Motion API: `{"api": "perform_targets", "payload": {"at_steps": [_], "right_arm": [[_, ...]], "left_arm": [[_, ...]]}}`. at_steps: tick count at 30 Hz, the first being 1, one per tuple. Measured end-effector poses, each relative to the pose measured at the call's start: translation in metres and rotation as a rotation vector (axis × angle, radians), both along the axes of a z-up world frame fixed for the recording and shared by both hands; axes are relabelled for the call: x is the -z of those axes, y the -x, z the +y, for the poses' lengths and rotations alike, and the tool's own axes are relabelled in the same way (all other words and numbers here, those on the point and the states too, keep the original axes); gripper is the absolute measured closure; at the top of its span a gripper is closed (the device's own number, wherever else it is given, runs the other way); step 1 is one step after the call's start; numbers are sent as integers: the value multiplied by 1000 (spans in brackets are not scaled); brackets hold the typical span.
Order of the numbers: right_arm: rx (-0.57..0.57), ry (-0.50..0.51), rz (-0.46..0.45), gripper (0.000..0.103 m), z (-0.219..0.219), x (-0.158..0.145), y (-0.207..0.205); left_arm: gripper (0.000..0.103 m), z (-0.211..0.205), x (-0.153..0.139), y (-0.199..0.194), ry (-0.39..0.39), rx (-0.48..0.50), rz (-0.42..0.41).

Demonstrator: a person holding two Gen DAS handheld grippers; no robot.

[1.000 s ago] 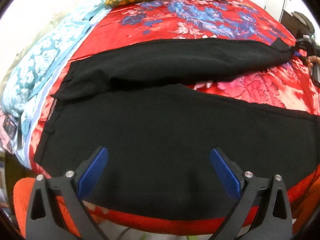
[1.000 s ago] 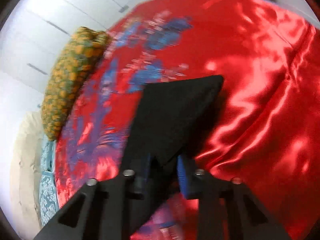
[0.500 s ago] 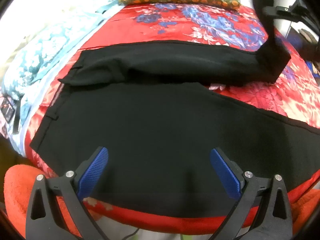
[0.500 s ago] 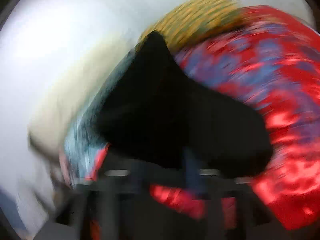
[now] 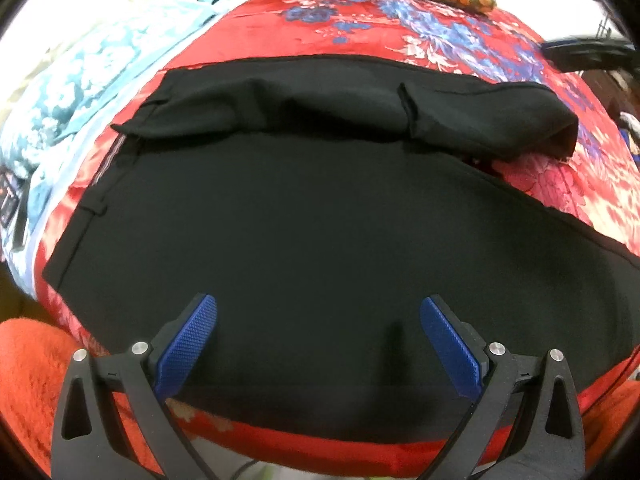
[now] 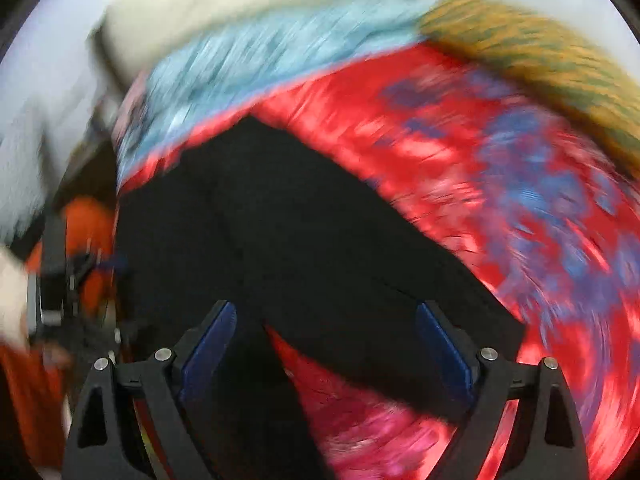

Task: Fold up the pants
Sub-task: 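Reach the right tool to the trouser leg cuff and grasp it, then lift the held cuff with the right tool and lay it over the trousers, then open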

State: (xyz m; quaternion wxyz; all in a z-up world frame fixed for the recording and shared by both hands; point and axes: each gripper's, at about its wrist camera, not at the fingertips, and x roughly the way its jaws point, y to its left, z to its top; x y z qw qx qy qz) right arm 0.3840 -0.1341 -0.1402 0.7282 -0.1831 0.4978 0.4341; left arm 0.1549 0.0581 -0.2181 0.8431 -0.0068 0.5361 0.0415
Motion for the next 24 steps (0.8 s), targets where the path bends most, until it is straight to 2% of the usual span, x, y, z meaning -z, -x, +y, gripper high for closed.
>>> {"api": "perform_targets", "payload": {"at_steps": [2, 4, 6, 9, 12, 14, 15, 16, 17, 20, 24], "right_arm": [[-113, 66, 53, 27, 24, 21, -21], [-183, 141, 105, 29, 54, 44, -42], [-226, 200, 117, 31, 69, 65, -52], [-237, 251, 164, 33, 91, 94, -70], [-257, 284, 202, 40, 105, 119, -78], [-270, 294, 233, 55, 108, 130, -77], [-279, 292, 227, 60, 109, 130, -74], [-288, 289, 217, 79, 109, 129, -72], [-297, 284, 201, 91, 107, 126, -71], [-264, 199, 166, 93, 91, 105, -72], [-108, -18, 128, 93, 37, 50, -84]], "left_arm": [[1, 1, -1, -2, -3, 1, -12], [1, 5, -1, -3, -3, -3, -15], [1, 9, 3, -5, 6, -13, 1], [1, 15, 8, -8, 35, -31, 34], [1, 19, 11, -10, 54, -37, 49], [1, 20, 12, -12, 58, -38, 53], [1, 21, 13, -13, 59, -39, 53], [1, 21, 13, -14, 61, -40, 53], [1, 22, 13, -15, 61, -42, 53], [1, 21, 14, -15, 56, -42, 50], [1, 18, 12, -12, 35, -36, 40]]}}
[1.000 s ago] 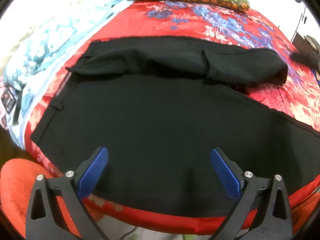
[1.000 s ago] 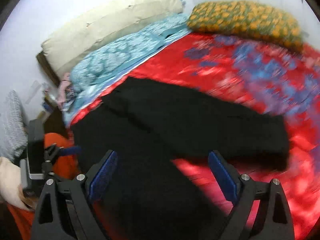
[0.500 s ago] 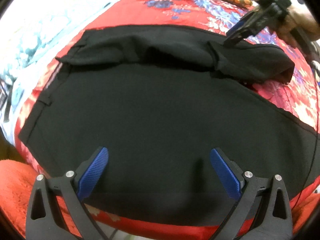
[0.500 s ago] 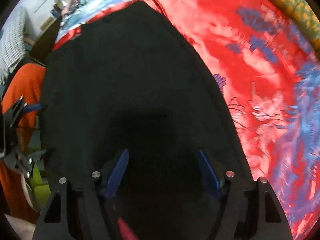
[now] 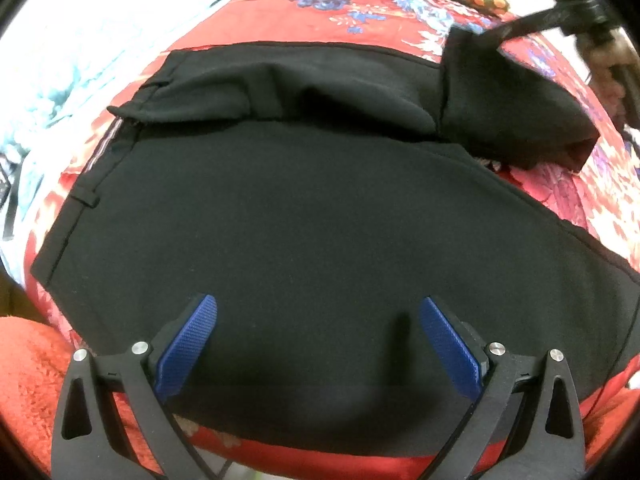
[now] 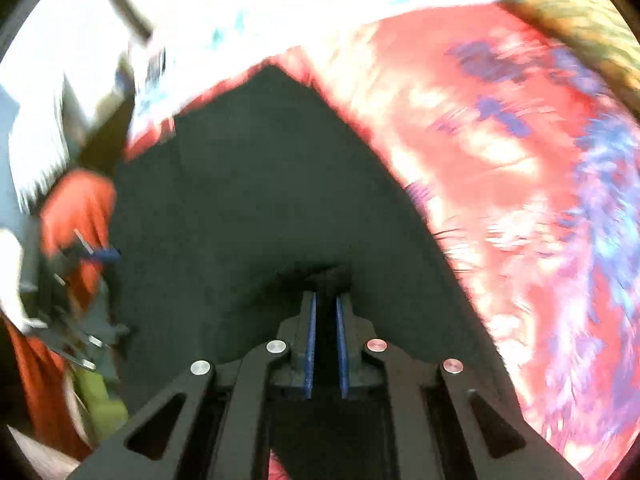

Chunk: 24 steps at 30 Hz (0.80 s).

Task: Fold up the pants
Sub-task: 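Lift the held cuff with the right tool and lay it over the trousers, then open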

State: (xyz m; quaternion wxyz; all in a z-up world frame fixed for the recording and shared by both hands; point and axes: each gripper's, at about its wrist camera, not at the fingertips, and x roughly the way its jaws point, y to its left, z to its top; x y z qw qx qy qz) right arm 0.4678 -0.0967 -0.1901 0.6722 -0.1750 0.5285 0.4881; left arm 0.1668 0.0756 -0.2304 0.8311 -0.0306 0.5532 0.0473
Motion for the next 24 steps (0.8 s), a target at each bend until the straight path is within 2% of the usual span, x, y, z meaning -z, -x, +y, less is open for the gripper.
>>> {"api": "perform_targets", "payload": {"at_steps": [4, 5, 7, 9, 11, 14, 18, 20, 24], "right_arm": [[255, -218, -46, 94, -94, -60, -5], [310, -248, -63, 94, -100, -73, -3], [499, -336, -113, 94, -172, -100, -4], [674, -380, -166, 94, -233, -118, -7], [901, -419, -221, 94, -310, -131, 2], [1256, -442, -243, 94, -404, -122, 28], [1553, -407, -187, 95, -474, -78, 63], [1633, -414, -141, 96, -488, -61, 72], [1700, -438, -115, 96, -497, -54, 73]], "left_arm": [[1, -6, -3, 4, -25, 15, -14], [1, -8, -4, 5, -31, 20, -19], [1, -11, -6, 6, -37, 26, -24], [1, -14, -7, 8, -38, 31, -24], [1, -18, -8, 9, -40, 37, -23], [1, -23, -9, 9, -44, 47, -25], [1, -34, -10, 11, -58, 70, -28], [1, -38, -9, 12, -68, 79, -24], [1, -43, -8, 12, -76, 85, -18]]}}
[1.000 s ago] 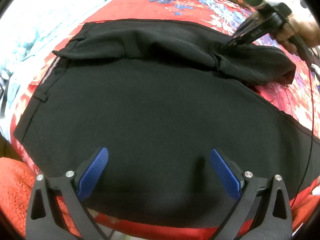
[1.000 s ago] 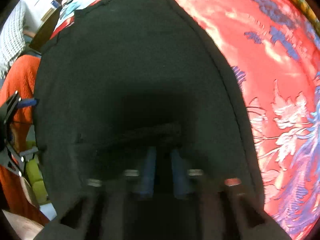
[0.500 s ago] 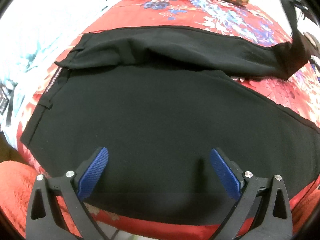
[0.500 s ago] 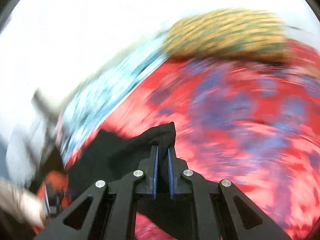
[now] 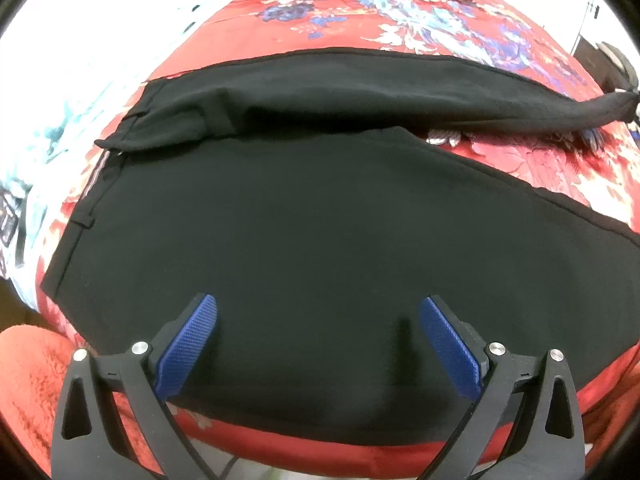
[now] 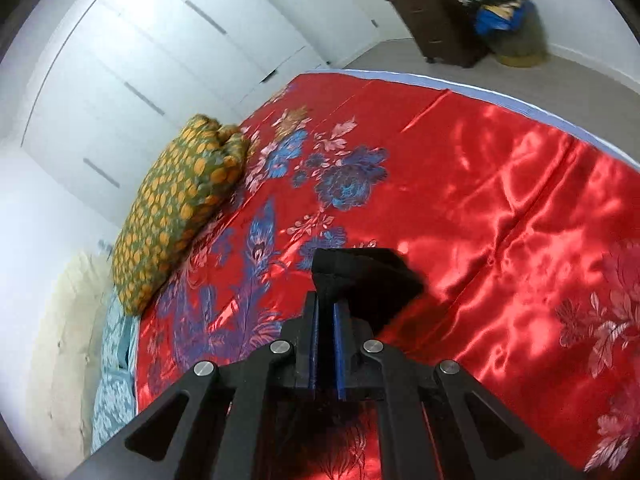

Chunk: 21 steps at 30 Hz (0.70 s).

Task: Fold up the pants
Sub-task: 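Lift the held cuff with the right tool and lay it over the trousers, then open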

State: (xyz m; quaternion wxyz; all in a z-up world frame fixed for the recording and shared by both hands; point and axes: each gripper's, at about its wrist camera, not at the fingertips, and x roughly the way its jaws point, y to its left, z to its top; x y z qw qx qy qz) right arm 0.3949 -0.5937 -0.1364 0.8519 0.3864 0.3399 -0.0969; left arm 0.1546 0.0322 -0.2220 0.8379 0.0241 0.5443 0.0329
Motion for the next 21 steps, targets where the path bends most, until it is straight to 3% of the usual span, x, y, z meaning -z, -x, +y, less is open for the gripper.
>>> {"api": "perform_targets", "payload": {"at_steps": [7, 9, 12, 14, 15, 17, 19, 21], "right_arm": [[72, -21, 32, 96, -6, -3, 12], [81, 19, 86, 96, -4, 6, 21], [78, 113, 244, 95, -4, 38, 37], [27, 265, 368, 64, 1, 58, 41], [23, 337, 397, 57, 5, 61, 46], [-13, 431, 362, 41, 17, 55, 57], [-136, 513, 316, 34, 48, 43, 61], [-288, 548, 280, 33, 85, 36, 57]], "left_arm": [[1, 1, -2, -1, 0, -2, -4], [1, 3, 0, -2, 6, 0, 4], [1, 3, 3, -5, 6, 18, 23], [1, 5, 4, -9, -9, 30, 38], [1, 10, 2, -12, -13, 30, 31], [1, 23, -7, -26, -29, 22, -13], [1, 36, -14, -50, -71, 16, -60], [1, 51, -17, -80, -116, -14, -97]]}}
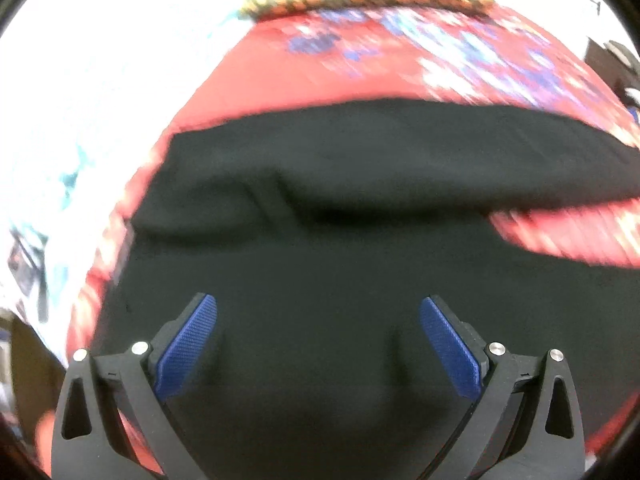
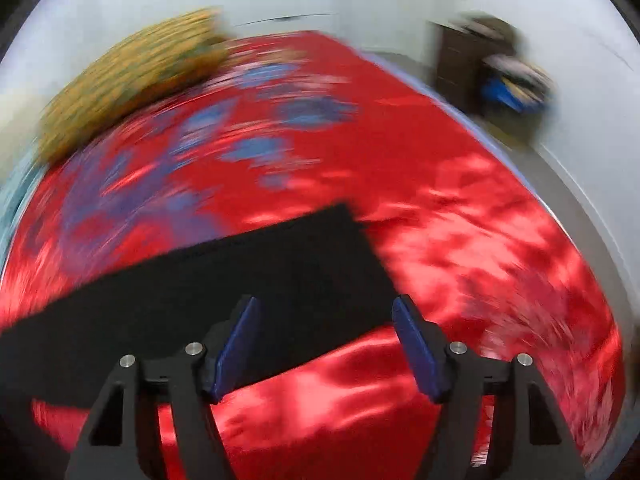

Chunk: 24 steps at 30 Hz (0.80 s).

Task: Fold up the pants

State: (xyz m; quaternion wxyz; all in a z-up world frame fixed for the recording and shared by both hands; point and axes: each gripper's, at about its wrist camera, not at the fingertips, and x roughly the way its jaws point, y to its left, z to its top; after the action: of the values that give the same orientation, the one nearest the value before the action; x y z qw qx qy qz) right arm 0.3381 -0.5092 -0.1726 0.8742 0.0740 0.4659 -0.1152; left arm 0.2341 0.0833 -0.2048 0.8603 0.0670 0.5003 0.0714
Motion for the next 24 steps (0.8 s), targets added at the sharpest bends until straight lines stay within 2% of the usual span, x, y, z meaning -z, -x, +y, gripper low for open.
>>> {"api": "perform_targets", "payload": {"at_steps": [2, 4, 5, 8, 9, 11, 15, 18, 20, 22, 23, 24], "right_arm": [[-177, -16, 29, 31, 50, -2, -7], [-290, -33, 61, 27, 88, 4, -13], [-319, -36, 89, 27, 105, 11, -20], [-335, -10, 105, 27, 114, 23, -34], [-323, 42, 84, 27, 105, 23, -37], [-268, 123, 71, 27, 70, 25, -49], [-124, 102, 89, 27, -34, 23, -61], [-155, 53, 185, 27, -73, 31, -84], [-191, 80, 255, 28, -76, 46, -104], [-229, 103, 278, 28, -76, 58, -112], [-248, 88, 303, 42, -79, 68, -119], [-257, 58, 338, 60, -78, 75, -122]], "left_arm": [[1, 23, -3, -39, 0, -86, -32], [1, 36, 4, -76, 46, -102, -14], [2, 35, 15, -98, 22, -79, 30], [2, 23, 34, -123, -94, -12, 59], [2, 21, 34, -124, -113, -3, 60], [2, 21, 25, -116, -82, 8, 39], [2, 28, 8, -82, 4, 32, 3], [2, 28, 7, -63, -5, 27, -9], [2, 29, 10, -55, 10, 5, 1], [2, 30, 13, -55, 34, -20, 11], [2, 30, 14, -54, 40, -28, 13], [2, 28, 15, -55, 36, -35, 14]]}}
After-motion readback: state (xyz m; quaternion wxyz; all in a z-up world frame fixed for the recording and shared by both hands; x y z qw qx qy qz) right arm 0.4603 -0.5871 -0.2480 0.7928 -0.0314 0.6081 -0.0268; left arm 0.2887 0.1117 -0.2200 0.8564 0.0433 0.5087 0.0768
